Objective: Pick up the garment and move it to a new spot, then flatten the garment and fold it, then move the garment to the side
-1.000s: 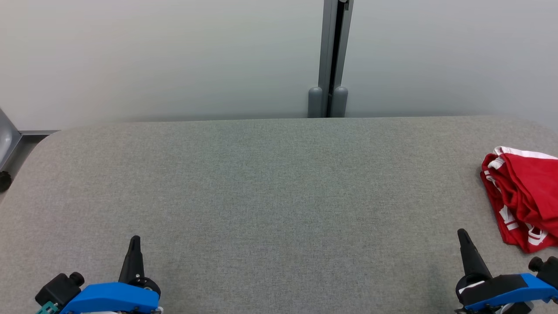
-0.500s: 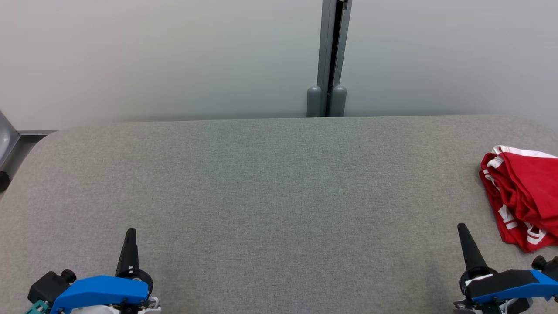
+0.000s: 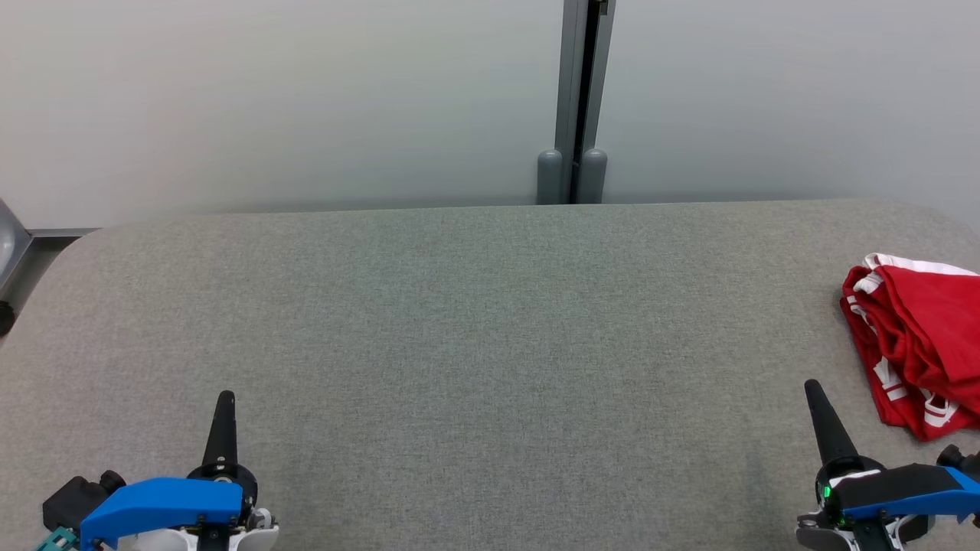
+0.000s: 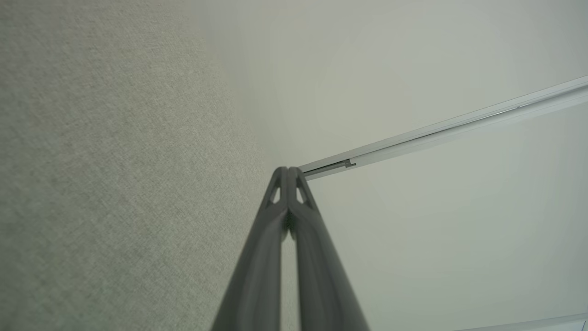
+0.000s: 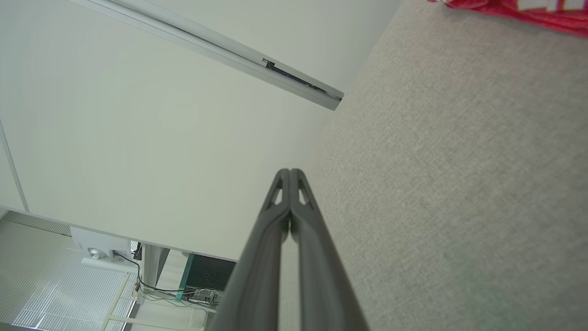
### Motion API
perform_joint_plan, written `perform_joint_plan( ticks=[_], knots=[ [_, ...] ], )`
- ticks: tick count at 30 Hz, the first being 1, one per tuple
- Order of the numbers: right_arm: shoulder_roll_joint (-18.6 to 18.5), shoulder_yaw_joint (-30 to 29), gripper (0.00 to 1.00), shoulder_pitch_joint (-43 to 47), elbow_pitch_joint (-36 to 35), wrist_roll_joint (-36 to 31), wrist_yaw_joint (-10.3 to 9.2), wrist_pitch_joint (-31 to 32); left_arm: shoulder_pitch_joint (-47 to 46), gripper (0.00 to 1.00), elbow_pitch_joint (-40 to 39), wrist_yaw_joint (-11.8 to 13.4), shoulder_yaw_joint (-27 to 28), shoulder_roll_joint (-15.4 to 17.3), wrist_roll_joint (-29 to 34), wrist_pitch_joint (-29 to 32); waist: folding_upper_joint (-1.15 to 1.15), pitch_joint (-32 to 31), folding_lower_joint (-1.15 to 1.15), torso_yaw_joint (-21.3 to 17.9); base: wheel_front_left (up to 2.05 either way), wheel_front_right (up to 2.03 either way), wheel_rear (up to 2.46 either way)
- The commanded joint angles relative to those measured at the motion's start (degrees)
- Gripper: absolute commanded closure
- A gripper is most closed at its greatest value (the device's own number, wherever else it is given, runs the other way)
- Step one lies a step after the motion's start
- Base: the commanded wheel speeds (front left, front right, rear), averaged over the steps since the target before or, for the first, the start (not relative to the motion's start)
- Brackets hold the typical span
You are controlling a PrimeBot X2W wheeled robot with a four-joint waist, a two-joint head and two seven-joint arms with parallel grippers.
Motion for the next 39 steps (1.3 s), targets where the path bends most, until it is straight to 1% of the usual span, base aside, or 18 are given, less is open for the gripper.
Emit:
perform_joint_plan(
  ticks=[1, 12, 39],
  knots=[
    [0.00, -0.25, 1.00, -1.19, -0.68, 1.18, 0.02, 0.27, -1.51, 1.00, -0.79, -0.07, 0.31, 0.07, -1.00, 0.30, 0.00, 0.01, 0.00, -0.01, 0.00, 0.00, 0.00],
    [0.40, -0.62, 1.00, -1.60, -1.16, 7.20, 0.02, 1.43, -1.76, 1.00, -1.84, -0.08, 1.47, -0.27, -6.44, 1.94, 0.00, 0.12, 0.00, -0.18, 0.00, 0.00, 0.00],
    [1.13, -1.36, 1.00, -2.25, -2.00, 18.66, 0.02, 3.68, -2.34, 1.00, -3.73, -0.11, 3.48, -1.00, -16.86, 5.19, 0.00, 0.37, 0.00, -0.56, 0.00, 0.00, 0.00]
  ],
)
